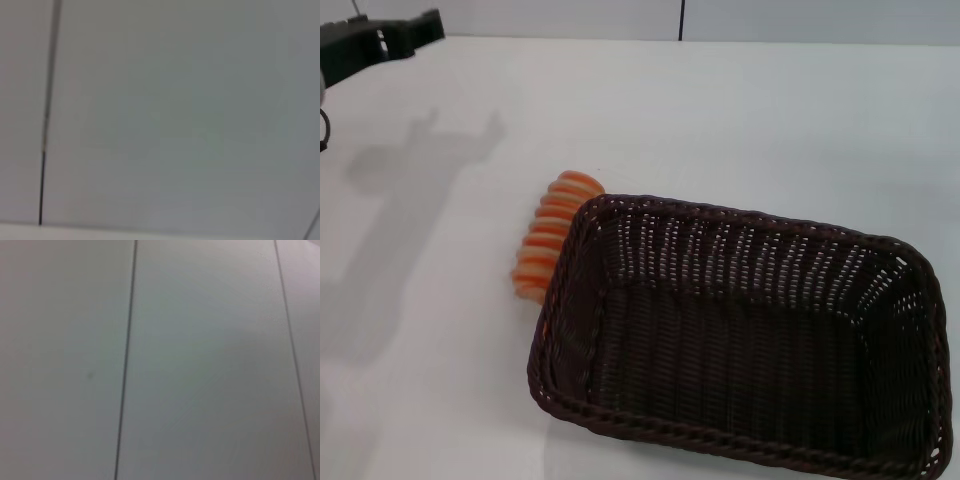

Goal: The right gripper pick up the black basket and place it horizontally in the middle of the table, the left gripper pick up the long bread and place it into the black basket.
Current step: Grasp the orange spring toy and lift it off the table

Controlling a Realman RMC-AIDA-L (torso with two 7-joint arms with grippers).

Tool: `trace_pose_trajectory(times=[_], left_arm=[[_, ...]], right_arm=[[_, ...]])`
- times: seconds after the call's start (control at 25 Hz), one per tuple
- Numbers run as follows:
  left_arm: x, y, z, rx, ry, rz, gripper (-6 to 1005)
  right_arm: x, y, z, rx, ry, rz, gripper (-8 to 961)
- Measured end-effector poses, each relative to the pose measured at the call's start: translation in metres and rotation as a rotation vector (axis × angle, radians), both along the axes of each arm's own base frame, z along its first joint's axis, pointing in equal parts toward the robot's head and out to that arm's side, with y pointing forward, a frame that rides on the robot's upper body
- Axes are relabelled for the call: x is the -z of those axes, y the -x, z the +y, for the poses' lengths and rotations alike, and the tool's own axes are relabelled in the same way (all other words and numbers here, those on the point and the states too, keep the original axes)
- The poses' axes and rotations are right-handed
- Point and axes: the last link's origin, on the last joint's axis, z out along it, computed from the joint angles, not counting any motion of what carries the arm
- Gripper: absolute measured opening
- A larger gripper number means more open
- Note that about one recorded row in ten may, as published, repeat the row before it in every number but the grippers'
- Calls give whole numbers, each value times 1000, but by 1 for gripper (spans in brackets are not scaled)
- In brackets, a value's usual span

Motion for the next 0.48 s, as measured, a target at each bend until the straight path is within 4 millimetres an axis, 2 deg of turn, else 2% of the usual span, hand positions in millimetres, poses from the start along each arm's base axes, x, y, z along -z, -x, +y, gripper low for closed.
trace_pose_trajectory(times=[0.2,0.48], left_arm=[[13,-25,6,-15,176,45,867],[27,-33,17,-20,315,105,867]], right_arm=[[-1,-8,2,7,-3,10,384],[-6,-18,4,0,-10,29,385]])
